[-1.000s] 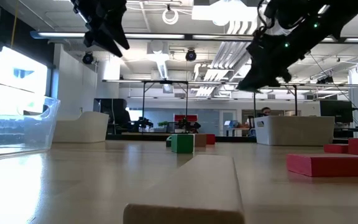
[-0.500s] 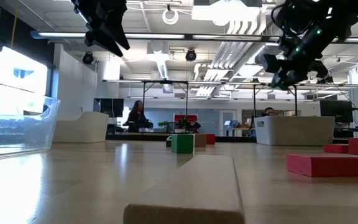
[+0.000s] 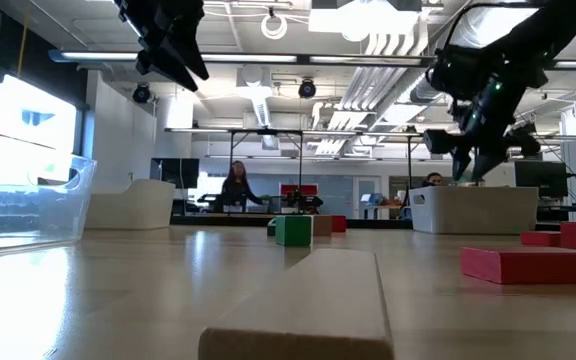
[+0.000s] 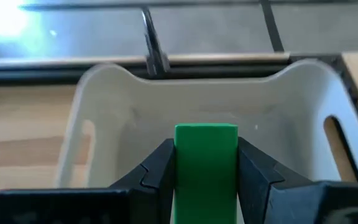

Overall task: Sort & place blocks by color
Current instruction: Put the green rectangle into the right white bin, then put the cream rectangle into the transparent bin

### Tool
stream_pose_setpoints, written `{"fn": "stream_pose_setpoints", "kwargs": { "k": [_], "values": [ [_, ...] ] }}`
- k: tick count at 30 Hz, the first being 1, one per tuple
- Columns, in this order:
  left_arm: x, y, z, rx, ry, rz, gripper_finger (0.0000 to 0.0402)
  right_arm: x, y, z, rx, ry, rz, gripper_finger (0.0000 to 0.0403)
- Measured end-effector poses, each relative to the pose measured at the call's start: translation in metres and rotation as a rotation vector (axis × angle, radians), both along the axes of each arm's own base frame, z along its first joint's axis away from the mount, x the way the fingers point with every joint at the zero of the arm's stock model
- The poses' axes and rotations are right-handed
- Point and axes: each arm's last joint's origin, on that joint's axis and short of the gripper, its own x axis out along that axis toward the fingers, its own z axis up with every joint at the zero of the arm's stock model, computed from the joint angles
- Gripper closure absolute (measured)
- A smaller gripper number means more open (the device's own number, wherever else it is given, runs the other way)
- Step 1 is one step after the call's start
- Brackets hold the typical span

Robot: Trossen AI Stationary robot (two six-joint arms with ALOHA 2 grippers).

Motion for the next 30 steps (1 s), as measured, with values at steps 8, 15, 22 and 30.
{"fn": "stream_pose_setpoints", "kwargs": {
  "k": [8, 15, 22, 30],
  "values": [
    [0.001, -0.002, 0.000, -0.038, -0.021, -0.042, 0.0182, -0.003, -0.015, -0.018, 0.083, 0.006, -0.071, 0.0297],
    [0.006, -0.012, 0.000, -0.048, -0.025, -0.109, 0.0183, -0.009, -0.021, -0.018, 0.120, -0.028, -0.075, 0.0227],
    [0.012, -0.026, 0.000, -0.034, -0.015, -0.190, 0.0183, -0.010, -0.016, -0.006, 0.092, -0.078, -0.028, 0.0212],
    [0.015, -0.043, -0.002, -0.081, -0.006, -0.209, 0.0181, -0.004, 0.009, 0.022, 0.052, -0.243, 0.149, 0.0223]
  ]
}}
